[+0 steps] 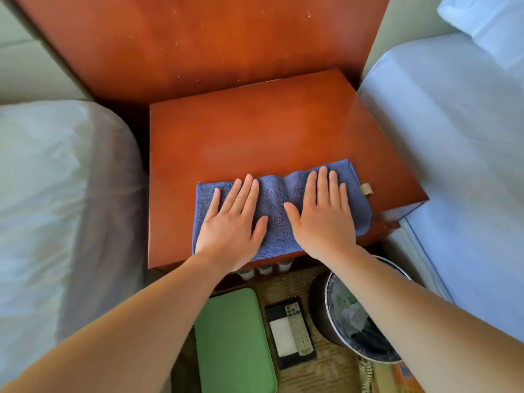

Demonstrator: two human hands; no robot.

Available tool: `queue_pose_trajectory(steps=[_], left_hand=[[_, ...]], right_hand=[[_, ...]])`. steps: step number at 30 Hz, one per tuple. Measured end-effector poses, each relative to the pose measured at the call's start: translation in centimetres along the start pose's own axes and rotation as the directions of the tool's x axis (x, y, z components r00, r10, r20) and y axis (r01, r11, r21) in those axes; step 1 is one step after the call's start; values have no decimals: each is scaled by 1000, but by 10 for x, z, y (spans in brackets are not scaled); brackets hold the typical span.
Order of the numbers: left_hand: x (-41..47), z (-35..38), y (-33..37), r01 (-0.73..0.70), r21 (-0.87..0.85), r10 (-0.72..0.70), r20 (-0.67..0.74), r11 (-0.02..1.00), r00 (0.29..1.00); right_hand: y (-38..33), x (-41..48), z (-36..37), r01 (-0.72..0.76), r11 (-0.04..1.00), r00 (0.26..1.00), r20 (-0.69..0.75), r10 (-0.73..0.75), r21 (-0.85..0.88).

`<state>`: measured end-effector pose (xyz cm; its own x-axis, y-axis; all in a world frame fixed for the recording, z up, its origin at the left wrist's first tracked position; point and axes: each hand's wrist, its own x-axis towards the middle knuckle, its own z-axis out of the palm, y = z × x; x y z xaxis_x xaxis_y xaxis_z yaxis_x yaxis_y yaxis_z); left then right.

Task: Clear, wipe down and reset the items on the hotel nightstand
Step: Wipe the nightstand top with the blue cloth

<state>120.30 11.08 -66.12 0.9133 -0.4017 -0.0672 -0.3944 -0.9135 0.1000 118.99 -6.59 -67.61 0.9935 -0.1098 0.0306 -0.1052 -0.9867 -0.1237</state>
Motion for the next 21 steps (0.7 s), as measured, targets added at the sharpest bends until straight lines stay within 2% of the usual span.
queue_pose_trajectory(steps=[6,10,21], left_hand=[[-2,-6,-41,132,-95,-136,-35,987,990],[16,-8,-59,162,-90,-166,-40,983,985],[112,-18,-126,231,-83,-237,-79,969,968]], right_hand=[[-27,37,-5,175,984,982,68,-174,-12],[-32,62,-5,257,966,965,66,-255,-25],[-83,169,6,136,989,991,24,-135,-50]])
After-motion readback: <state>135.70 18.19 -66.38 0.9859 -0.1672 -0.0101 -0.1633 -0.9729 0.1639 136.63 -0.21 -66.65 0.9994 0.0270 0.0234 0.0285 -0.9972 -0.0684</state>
